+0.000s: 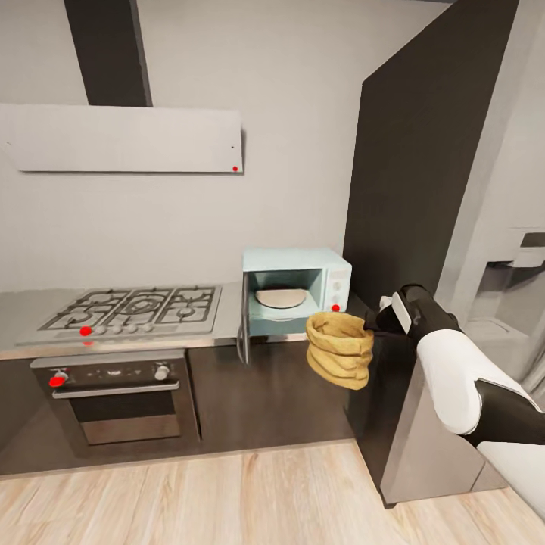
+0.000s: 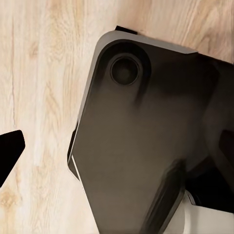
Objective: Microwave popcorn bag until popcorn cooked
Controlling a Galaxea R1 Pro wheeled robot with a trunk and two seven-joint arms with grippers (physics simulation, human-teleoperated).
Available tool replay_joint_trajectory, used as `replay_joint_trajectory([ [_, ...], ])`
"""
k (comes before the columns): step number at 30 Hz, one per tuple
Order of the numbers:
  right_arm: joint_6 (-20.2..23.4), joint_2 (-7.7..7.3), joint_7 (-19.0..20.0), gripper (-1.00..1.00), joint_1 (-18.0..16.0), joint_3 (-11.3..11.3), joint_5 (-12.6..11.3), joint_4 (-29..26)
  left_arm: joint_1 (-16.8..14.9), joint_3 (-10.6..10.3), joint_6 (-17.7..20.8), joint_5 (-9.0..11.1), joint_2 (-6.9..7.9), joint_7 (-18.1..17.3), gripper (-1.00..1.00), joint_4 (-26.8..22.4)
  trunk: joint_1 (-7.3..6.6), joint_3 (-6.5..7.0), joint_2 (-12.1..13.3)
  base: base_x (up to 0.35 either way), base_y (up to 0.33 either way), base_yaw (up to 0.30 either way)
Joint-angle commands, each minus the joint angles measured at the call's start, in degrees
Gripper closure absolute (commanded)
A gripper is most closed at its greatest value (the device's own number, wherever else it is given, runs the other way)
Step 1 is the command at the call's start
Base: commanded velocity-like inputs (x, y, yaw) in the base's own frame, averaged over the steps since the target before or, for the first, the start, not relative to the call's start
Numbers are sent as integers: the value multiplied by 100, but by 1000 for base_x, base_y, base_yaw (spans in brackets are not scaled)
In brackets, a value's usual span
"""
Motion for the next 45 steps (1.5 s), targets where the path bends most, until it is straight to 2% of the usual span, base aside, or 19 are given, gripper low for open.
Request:
replay_joint_trajectory([
  [1, 19, 75, 58, 100, -5, -33, 68, -7, -1, 4, -10, 19, -1, 12, -100, -4, 4, -7, -5, 299, -104, 0],
  [4, 18, 237, 56, 100, -7, -39, 60, -6, -1, 4, -11, 22, -1, 12, -100, -4, 4, -7, -5, 299, -104, 0],
  [9, 26, 318, 57, 100, -6, -40, 59, -7, -1, 4, -18, 28, 8, 12, -100, -4, 4, -7, -5, 298, -94, 0],
  [14, 56, 354, 60, 100, -3, -32, 66, -14, 0, 4, -18, 40, 16, 12, -100, -4, 4, -7, -5, 106, -12, 0],
  [19, 109, 459, 58, 100, -6, -31, 68, -70, -2, 4, -18, 40, 17, 12, -100, -4, 4, -7, -5, 2, 0, 0],
  [23, 154, 474, 50, 100, -4, -31, 68, -76, 1, 12, -18, 40, 16, 12, -100, -4, 4, -7, -5, 0, 0, 0],
  [26, 459, 481, 6, 100, -3, -39, 92, -85, 0, 13, -18, 40, 17, 12, -100, -4, 4, -7, -5, 0, 0, 0],
  [28, 508, 485, -12, 100, -1, -39, 99, -86, 2, 19, -18, 40, 17, 12, -100, -4, 4, -7, -5, 0, 0, 0],
  [31, 508, 694, -26, 100, -4, -40, 110, -139, 1, 22, -18, 40, 17, 12, -100, -4, 4, -7, -5, 0, 0, 0],
  [32, 508, 775, -34, 100, -6, -40, 111, -323, 2, 21, -18, 40, 17, 12, -100, -4, 4, -7, -5, 0, 0, 0],
  [34, 508, 840, -29, 100, -8, -40, 110, -482, 2, 20, -18, 40, 17, 12, -100, -4, 4, -7, -5, 0, 0, 0],
  [37, 508, 858, -31, 100, -1, -40, 110, -693, 0, 14, -18, 40, 17, 12, -100, -4, 4, -7, -5, 0, 0, 0],
  [45, 508, 856, -36, 100, -38, -40, 94, -726, 1, 13, -18, 40, 17, 12, -100, -4, 4, -7, -5, 0, 0, 0],
])
